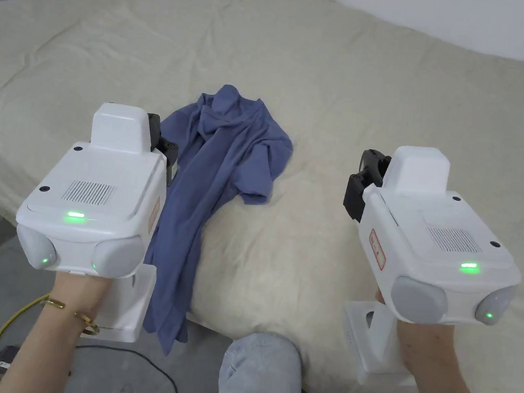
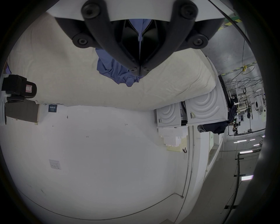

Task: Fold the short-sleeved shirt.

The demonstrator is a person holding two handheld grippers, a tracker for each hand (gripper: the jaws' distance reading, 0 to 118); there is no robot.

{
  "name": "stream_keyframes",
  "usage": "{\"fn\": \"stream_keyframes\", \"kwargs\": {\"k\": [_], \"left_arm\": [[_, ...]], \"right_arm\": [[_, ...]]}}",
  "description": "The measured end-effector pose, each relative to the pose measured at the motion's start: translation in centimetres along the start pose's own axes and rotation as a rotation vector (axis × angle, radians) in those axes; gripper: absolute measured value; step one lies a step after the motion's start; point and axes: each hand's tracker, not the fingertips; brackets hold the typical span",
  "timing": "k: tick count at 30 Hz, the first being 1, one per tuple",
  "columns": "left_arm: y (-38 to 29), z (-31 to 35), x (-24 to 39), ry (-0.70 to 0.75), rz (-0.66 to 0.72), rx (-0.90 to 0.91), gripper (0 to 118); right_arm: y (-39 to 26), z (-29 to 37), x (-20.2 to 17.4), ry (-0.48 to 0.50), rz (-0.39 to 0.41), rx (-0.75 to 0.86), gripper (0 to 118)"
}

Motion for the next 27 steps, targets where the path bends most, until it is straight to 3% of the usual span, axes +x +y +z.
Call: {"fn": "stream_keyframes", "kwargs": {"k": [2, 4, 5, 6, 16, 20, 27], "left_arm": [[0.3, -0.8, 0.0, -0.006, 0.018, -0.021, 42], [0.8, -2.2, -0.1, -0.01, 0.038, -0.056, 92], [1.1, -2.9, 0.0, -0.004, 0.047, -0.064, 111], [1.4, -3.8, 0.1, 0.007, 0.052, -0.079, 118], [5.4, -17.5, 1.4, -0.122, 0.001, -0.413, 118], [5.0, -24.1, 2.3, -0.116, -0.035, -0.541, 118], [3.0, -34.7, 4.3, -0.171, -0.054, -0.804, 118]], "right_arm": [[0.1, -0.3, 0.2, 0.005, -0.001, 0.0, 0], [0.3, -0.2, 0.0, 0.013, -0.007, 0.006, 0], [0.4, -0.2, 0.1, 0.013, -0.01, 0.008, 0], [0.6, -0.4, 0.2, 0.015, -0.012, 0.01, 0], [0.9, -3.3, 2.2, 0.017, -0.016, 0.026, 0], [0.7, -5.1, 3.0, -0.006, 0.007, 0.019, 0], [-1.2, -9.0, 5.4, -0.03, -0.026, -0.031, 0]]}}
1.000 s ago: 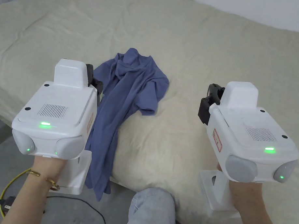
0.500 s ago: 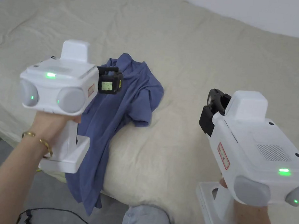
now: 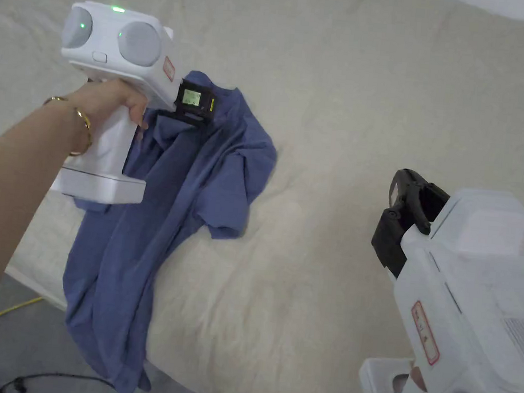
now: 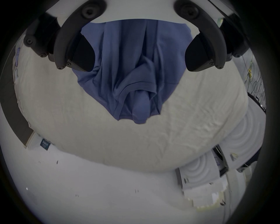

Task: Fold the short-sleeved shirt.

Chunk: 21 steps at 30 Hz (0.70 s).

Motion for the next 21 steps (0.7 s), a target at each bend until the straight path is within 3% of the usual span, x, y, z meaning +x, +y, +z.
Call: {"fn": "stream_keyframes", "kwargs": {"k": [6, 7, 9, 10, 11, 14, 15, 16, 21], "left_arm": [[1.7, -5.6, 0.0, 0.077, -0.046, -0.133, 118], [1.7, -6.2, 0.0, 0.084, -0.043, -0.145, 114], [1.7, -7.3, 0.0, 0.098, -0.034, -0.177, 93], [1.3, -7.4, -0.2, 0.1, -0.027, -0.181, 71], [1.1, -7.7, -0.2, 0.095, -0.02, -0.185, 58], [0.7, -7.9, -0.1, 0.056, -0.015, -0.187, 35], [0.7, -7.9, -0.1, 0.048, -0.017, -0.188, 14], [0.7, -7.8, 0.0, 0.036, -0.009, -0.187, 5], [-0.4, -6.3, 1.9, 0.079, -0.041, -0.123, 3]], "right_arm": [[-1.9, -2.4, 1.8, -0.022, -0.014, -0.055, 0], [-2.2, -2.7, 2.1, -0.029, -0.018, -0.062, 0], [-2.9, -3.2, 2.7, -0.034, -0.037, -0.08, 0], [-3.2, -3.4, 2.9, -0.043, -0.047, -0.087, 0], [-3.5, -3.6, 3.1, -0.046, -0.056, -0.096, 0], [-4.3, -3.7, 3.6, -0.06, -0.055, -0.127, 0], [-4.5, -3.6, 3.6, -0.064, -0.052, -0.133, 0], [-4.6, -3.5, 3.8, -0.066, -0.055, -0.138, 0], [-4.1, -1.8, 4.0, -0.084, -0.061, -0.142, 0]]}}
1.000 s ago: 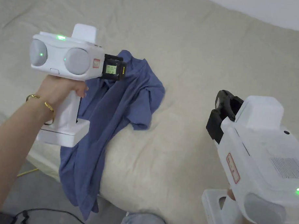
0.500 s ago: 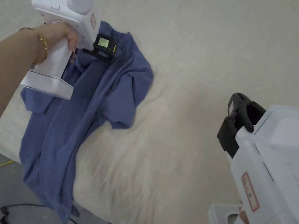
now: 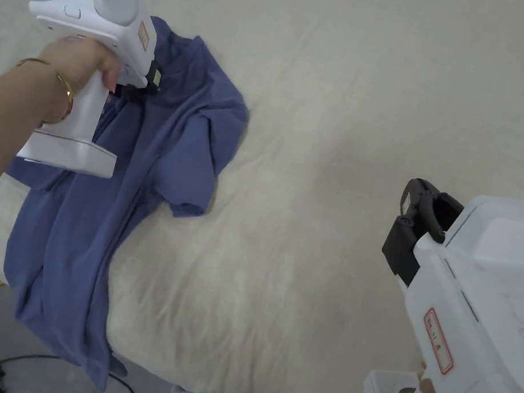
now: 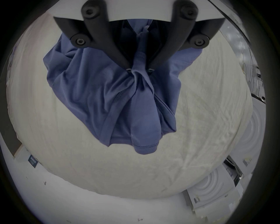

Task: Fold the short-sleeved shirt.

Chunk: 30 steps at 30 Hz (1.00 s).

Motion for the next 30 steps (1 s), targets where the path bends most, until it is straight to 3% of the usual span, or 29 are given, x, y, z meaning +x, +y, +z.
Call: {"fn": "stream_keyframes", "kwargs": {"k": [3, 7, 16, 24, 30], "left_arm": [[-0.9, 2.9, 0.3, -0.051, 0.086, 0.109, 2], [-2.1, 7.0, 0.9, 0.025, 0.029, 0.257, 2], [-5.0, 20.1, -1.1, 0.032, 0.156, 0.569, 2], [-5.8, 34.6, -1.2, 0.004, 0.077, 0.82, 2], [-5.1, 39.2, 3.0, -0.027, -0.014, 0.912, 2]], "right_arm": [[0.8, 1.7, 0.3, -0.025, 0.016, 0.024, 0], [2.0, 5.3, 0.7, -0.065, 0.016, 0.072, 0], [3.4, 14.2, 0.9, -0.133, 0.003, 0.193, 0], [3.5, 20.8, 1.1, -0.154, -0.008, 0.3, 0], [3.6, 24.4, 2.8, -0.202, -0.035, 0.361, 0]]}}
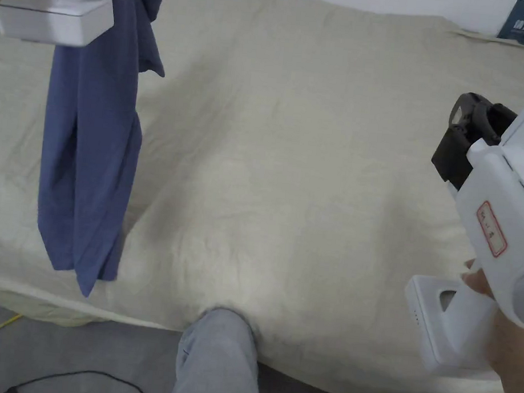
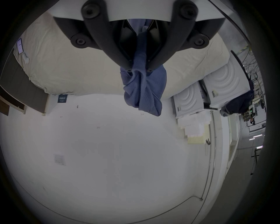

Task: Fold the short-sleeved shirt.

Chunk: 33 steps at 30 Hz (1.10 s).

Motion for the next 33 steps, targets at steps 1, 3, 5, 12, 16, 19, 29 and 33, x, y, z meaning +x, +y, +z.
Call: {"fn": "stream_keyframes", "kwargs": {"k": [1, 3, 5, 12, 16, 19, 29, 33], "left_arm": [[0.4, 0.1, 1.0, -0.014, -0.014, 0.009, 2], [1.0, -0.4, 3.7, -0.047, -0.073, 0.041, 2], [1.2, -0.9, 7.2, -0.086, -0.143, 0.056, 2], [-2.5, -2.7, 20.2, -0.335, -0.132, -0.008, 2], [-8.0, -2.8, 28.6, -0.478, -0.165, -0.104, 2], [-12.7, -0.9, 34.3, -0.582, -0.23, -0.181, 2], [-26.5, 5.3, 47.3, -0.847, -0.38, -0.393, 2], [-30.4, 6.4, 49.6, -0.854, -0.468, -0.479, 3]], "right_arm": [[0.2, 0.5, 0.5, -0.014, 0.001, 0.008, 0], [0.5, 1.5, 1.5, -0.038, -0.003, 0.018, 0], [0.6, 2.3, 2.8, -0.082, 0.0, 0.021, 0], [0.0, 5.1, 7.8, -0.24, -0.037, -0.011, 0], [-0.5, 6.3, 10.0, -0.303, -0.041, -0.028, 0], [-1.1, 6.9, 11.6, -0.339, -0.053, -0.038, 0], [-4.4, 7.9, 15.2, -0.407, -0.1, -0.121, 0], [-5.5, 8.3, 16.6, -0.42, -0.107, -0.147, 0]]}}
